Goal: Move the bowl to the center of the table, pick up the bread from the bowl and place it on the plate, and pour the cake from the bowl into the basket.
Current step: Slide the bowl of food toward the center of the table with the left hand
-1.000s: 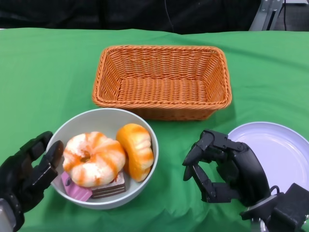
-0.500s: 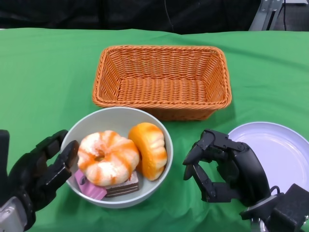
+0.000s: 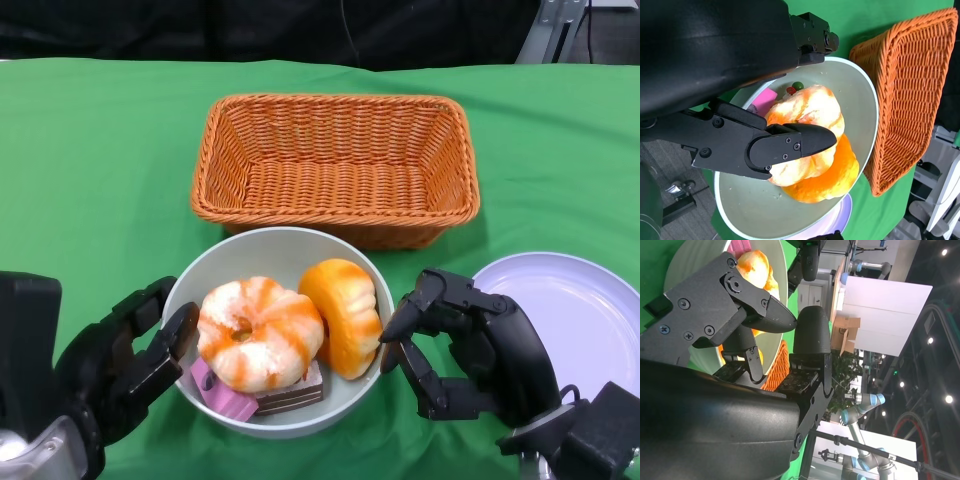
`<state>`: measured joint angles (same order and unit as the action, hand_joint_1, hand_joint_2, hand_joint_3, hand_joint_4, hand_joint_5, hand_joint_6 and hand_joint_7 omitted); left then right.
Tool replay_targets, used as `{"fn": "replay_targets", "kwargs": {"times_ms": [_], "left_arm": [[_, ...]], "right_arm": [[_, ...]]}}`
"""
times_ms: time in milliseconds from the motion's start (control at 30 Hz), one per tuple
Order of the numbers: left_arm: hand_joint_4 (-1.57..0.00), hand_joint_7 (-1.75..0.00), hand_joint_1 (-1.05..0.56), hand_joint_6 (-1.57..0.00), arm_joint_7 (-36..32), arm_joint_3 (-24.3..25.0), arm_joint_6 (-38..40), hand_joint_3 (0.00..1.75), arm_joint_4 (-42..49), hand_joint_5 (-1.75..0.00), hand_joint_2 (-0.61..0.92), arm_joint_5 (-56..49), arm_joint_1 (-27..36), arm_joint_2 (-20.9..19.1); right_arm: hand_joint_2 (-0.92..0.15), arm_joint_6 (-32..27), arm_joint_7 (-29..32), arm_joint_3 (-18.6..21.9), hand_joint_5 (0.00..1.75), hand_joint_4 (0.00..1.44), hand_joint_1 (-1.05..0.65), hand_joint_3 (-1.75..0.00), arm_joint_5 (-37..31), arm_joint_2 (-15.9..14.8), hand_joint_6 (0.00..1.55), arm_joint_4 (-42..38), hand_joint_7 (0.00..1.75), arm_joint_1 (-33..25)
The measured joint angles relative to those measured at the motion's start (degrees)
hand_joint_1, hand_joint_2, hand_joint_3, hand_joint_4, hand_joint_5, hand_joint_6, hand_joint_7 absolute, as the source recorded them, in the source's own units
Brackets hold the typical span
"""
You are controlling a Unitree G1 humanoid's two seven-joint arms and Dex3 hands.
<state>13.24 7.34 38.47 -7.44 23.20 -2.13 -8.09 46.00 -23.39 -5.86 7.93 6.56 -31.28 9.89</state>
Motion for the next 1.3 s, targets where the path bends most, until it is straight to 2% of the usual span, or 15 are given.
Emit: {"fn": "replay_targets", "kwargs": {"times_ms": [600,1300], "left_arm": [[0.00,0.00,-0.64,0.00,-0.30,-2.44,-1.08,0.47,0.08,0.00,0.92,-0.55,-0.03,1.40],[0.00,0.00,-0.62,0.00,0.54,-5.27,-2.85,0.46,0.96,0.00,0.92,-1.12,-1.42,2.64]], "right_arm": [[-0.43,0.36,1.49,-0.10,1.49,0.83,-0.10,-1.23,-1.66,0.02,0.77,0.43,1.33,0.09],[-0.45,0.56,0.65,-0.07,1.48,0.82,-0.09,-1.19,-0.58,0.29,0.76,0.51,1.32,0.14]]}}
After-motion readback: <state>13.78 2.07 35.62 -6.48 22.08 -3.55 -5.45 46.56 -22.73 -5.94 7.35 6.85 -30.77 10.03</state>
